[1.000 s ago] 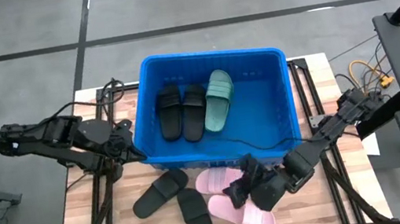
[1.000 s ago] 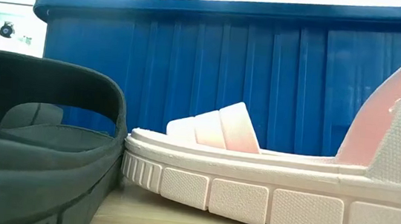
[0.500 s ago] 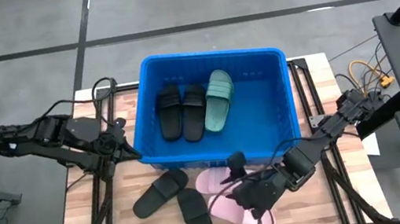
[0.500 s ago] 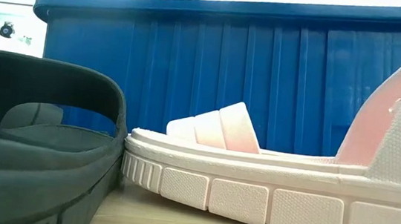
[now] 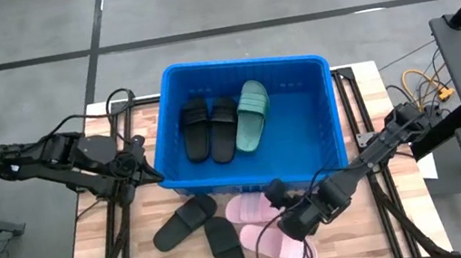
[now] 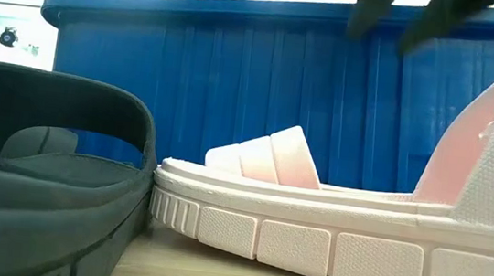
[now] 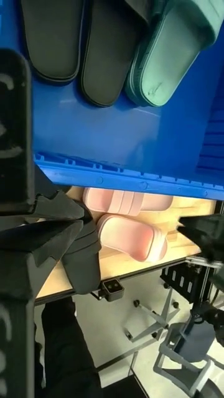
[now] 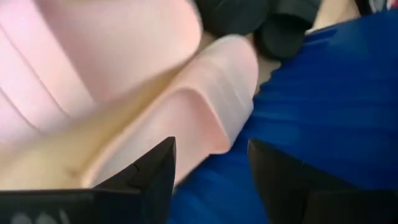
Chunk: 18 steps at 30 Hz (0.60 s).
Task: Pick and place slides into bin
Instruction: Put the top pink slide into the blue bin
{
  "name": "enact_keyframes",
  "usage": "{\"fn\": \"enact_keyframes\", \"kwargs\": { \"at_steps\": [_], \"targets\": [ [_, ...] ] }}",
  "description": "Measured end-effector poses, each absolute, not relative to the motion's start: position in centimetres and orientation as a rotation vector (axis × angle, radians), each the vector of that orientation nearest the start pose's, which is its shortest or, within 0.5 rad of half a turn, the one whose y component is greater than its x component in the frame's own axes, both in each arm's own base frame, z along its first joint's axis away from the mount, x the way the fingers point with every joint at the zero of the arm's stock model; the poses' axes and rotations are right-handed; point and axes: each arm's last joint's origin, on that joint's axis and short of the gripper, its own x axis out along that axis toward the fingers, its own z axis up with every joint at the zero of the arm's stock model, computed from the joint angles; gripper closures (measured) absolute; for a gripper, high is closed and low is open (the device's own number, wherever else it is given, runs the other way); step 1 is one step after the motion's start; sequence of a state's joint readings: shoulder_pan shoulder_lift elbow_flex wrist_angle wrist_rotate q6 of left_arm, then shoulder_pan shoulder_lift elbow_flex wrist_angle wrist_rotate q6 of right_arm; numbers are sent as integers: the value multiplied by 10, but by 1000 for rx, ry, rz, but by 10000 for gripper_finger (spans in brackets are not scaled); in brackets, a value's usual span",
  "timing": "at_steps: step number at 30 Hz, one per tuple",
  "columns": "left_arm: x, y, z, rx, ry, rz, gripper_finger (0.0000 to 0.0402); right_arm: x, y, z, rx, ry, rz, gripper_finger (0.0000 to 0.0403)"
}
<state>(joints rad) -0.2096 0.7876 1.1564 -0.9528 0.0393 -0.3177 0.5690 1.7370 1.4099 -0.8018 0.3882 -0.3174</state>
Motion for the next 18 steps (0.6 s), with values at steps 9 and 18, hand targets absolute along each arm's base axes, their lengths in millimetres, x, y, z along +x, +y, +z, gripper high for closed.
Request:
{"fn": "enact_keyframes", "kwargs": {
  "at_steps": [9, 18],
  "targets": [
    [123, -27, 380, -273, 635, -137, 402, 305, 179, 214, -932, 897, 342, 211],
    [133, -29, 376, -267, 668, -127, 402, 313, 171, 197, -955, 762, 310, 211]
  ]
}}
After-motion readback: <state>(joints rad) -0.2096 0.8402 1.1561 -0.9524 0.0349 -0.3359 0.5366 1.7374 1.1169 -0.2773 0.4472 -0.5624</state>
